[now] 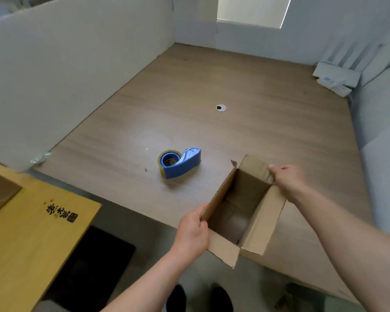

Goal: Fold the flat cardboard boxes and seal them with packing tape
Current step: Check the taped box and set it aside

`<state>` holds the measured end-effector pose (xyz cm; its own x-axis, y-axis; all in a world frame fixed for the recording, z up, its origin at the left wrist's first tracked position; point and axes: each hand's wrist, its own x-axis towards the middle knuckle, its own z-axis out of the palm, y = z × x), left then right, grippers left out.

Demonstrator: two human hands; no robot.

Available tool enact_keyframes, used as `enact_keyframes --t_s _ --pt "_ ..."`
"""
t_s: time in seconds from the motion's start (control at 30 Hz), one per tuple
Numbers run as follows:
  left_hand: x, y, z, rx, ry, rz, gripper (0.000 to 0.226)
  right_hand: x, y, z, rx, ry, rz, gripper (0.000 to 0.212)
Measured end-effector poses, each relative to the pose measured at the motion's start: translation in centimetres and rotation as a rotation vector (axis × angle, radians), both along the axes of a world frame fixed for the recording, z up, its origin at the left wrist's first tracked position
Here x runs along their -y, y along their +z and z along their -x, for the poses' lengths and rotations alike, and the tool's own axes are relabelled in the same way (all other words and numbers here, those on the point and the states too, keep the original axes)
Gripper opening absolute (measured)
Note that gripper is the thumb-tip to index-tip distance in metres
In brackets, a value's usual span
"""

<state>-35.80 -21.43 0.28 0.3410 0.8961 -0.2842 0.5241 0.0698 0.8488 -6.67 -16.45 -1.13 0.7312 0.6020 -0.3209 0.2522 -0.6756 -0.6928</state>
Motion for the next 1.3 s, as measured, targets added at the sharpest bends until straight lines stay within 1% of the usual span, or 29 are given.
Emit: enact_keyframes --t_s 0.03,0.07,0.1,0.17,0.2,0.23,0.27,0.37,0.4,0.5,0.57,0.7,0.77,0.83,0.93,1.07,1.17,1.3 --pt "0.3 -0.1 -0.3 0.002 0.028 0.003 0.06 -0.3 -0.2 -0.2 -0.045 -0.01 0.002 0.034" --pt "0.6 -0.2 -0.6 0.002 0.06 0.005 0.057 -0.5 -0.3 -0.4 -0.119 -0.035 -0.037 0.031" --pt "0.8 -0.3 -0.9 0.004 0.099 0.006 0.054 -0.5 -0.1 -0.5 -0.232 -0.061 -0.121 0.027" --pt "1.4 -0.1 -1.7 0.025 0.199 0.022 0.046 0.6 0.7 -0.5 -0.519 -0.109 -0.367 0.015" --pt "1.5 -0.1 -1.8 0.042 0.245 0.036 0.042 1.6 0.8 0.2 -0.633 -0.132 -0.477 0.016" --pt "1.7 -0.1 -2.2 0.057 0.289 0.047 0.039 3.0 1.1 1.0 -0.709 -0.121 -0.539 0.022" --pt "1.9 0.0 -2.6 0.068 0.317 0.051 0.04 4.9 1.5 2.1 -0.731 -0.062 -0.558 0.028" --pt "2.5 0.1 -3.8 0.097 0.32 0.064 0.052 10.1 2.2 5.5 -0.678 0.225 -0.568 0.028" --pt "2.6 0.2 -4.1 0.106 0.307 0.079 0.055 11.4 2.1 6.3 -0.654 0.288 -0.59 0.036" --pt "3.0 0.2 -4.4 0.113 0.198 0.076 0.064 14.1 1.7 7.8 -0.518 0.456 -0.661 0.071" --pt "3.3 0.1 -4.6 0.109 0.18 0.074 0.063 14.8 0.7 8.2 -0.445 0.477 -0.615 0.081" --pt "4.0 -0.4 -5.3 0.095 0.258 0.045 0.052 14.7 -0.1 8.7 -0.295 0.434 -0.497 0.081" --pt "4.5 -0.1 -5.7 0.09 0.295 0.021 0.05 14.5 0.0 9.0 -0.223 0.446 -0.453 0.086" --pt "5.0 0.1 -5.7 0.106 0.334 -0.002 0.05 14.6 0.6 9.5 -0.184 0.446 -0.433 0.086" --pt "5.8 0.6 -4.6 0.119 0.396 -0.018 0.049 15.1 1.8 10.4 -0.194 0.441 -0.432 0.081" --pt "6.9 1.4 -2.0 0.139 0.492 -0.047 0.048 15.6 3.0 12.6 -0.231 0.503 -0.468 0.08" --pt "8.0 2.2 0.7 0.138 0.572 -0.075 0.047 15.7 3.4 15.1 -0.235 0.582 -0.483 0.083" --pt "10.4 3.4 5.8 0.106 0.699 -0.118 0.046 15.8 4.2 19.9 -0.254 0.733 -0.499 0.082"
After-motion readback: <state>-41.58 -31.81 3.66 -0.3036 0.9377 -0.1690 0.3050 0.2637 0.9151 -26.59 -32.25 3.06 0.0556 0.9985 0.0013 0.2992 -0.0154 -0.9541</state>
